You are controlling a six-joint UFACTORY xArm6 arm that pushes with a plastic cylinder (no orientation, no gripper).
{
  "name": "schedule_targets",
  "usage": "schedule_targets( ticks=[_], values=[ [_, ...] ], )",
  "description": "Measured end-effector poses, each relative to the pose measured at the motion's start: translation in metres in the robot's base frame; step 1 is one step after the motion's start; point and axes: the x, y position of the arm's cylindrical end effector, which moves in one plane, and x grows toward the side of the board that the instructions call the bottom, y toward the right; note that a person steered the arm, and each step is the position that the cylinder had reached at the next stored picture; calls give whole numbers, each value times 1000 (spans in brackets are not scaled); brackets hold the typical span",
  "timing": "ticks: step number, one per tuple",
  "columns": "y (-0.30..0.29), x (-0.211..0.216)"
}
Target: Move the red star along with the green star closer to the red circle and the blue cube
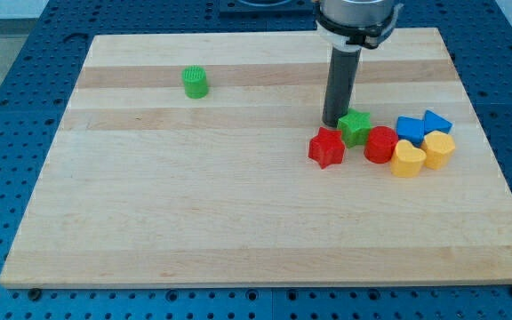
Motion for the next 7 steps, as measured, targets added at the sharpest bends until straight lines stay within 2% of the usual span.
schedule_targets(
  ticks=[1,2,3,4,5,6,7],
  values=[
    [-4,0],
    [-54,1],
    [-65,1],
    [-66,52],
    [-66,84],
    [-64,84],
    [-43,62]
  ],
)
